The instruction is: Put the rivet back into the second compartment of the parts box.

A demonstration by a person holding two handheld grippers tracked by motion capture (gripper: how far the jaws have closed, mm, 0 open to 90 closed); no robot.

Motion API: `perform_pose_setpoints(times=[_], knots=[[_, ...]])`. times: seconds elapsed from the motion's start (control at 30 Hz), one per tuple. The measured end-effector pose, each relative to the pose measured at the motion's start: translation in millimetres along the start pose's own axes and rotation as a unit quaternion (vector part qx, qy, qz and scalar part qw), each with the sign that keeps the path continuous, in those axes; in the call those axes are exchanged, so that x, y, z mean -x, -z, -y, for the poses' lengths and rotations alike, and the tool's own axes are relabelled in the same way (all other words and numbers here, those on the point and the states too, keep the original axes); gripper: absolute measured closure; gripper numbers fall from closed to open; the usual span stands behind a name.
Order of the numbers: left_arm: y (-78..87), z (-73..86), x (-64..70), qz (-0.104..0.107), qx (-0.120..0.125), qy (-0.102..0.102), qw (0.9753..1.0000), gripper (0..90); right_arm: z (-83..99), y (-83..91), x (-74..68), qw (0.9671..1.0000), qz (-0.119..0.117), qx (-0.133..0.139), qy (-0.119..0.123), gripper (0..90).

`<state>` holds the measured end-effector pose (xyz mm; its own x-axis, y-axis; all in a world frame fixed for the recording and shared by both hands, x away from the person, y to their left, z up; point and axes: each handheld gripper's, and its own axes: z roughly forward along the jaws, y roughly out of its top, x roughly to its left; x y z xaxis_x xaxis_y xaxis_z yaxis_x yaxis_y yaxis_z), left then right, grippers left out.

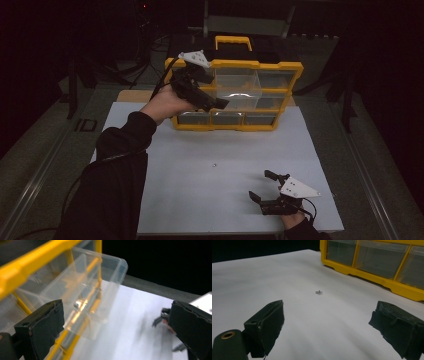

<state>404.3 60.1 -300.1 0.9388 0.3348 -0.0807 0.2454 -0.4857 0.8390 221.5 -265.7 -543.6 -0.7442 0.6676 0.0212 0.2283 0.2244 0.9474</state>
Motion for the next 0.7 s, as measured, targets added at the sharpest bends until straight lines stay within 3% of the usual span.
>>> perform_pose_setpoints(times=[0.27,0.7], knots=[[1.7,30.4,2.7,0.008,-0.006,0.008,0.9999,0.0,0.9,-1.1,1.0,1.0000,0.003,-0.004,0.001,9.6],[-20.2,79.5,7.7,0.026,-0.010,0.021,0.9994,0.0,0.6,-1.2,0.2,1.0000,0.001,-0.004,0.003,9.7]])
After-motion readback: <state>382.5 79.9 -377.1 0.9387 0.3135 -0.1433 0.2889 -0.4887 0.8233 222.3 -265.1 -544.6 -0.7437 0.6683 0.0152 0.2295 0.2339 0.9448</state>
